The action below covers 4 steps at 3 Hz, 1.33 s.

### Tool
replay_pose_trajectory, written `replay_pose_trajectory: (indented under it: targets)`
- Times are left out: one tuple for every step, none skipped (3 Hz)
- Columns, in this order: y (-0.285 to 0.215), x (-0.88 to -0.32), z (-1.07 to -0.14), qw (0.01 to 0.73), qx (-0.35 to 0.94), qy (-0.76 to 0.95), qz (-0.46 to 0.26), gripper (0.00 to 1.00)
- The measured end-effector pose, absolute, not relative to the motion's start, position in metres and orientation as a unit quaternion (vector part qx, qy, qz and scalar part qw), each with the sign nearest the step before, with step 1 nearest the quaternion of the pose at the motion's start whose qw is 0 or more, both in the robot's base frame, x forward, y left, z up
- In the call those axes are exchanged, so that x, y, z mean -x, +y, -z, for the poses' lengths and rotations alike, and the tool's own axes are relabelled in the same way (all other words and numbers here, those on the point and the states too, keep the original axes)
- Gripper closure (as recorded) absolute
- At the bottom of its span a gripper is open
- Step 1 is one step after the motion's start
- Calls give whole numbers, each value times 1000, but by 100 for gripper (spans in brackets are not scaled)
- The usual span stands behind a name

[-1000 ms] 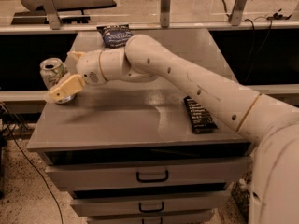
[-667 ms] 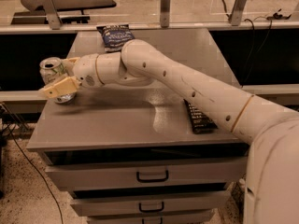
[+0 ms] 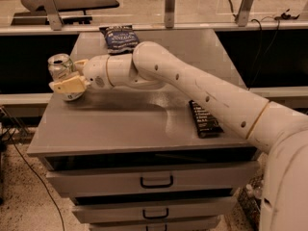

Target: Knock 7up can over

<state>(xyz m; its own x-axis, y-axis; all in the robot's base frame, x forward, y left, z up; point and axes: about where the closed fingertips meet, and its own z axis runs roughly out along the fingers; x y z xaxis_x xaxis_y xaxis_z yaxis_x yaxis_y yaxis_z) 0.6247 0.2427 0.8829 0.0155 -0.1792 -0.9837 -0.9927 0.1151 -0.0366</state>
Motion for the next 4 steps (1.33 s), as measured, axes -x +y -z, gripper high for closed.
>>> replay_pose_trajectory:
  targets:
    - [208,-634,-900,497,521,573,-391,93]
    - [163,-647,-923,486,548,586,-346,100]
    - [116,-657,-918,439,582,617,-298,100]
    - [85,-655,-897,376,616,647,-245,100]
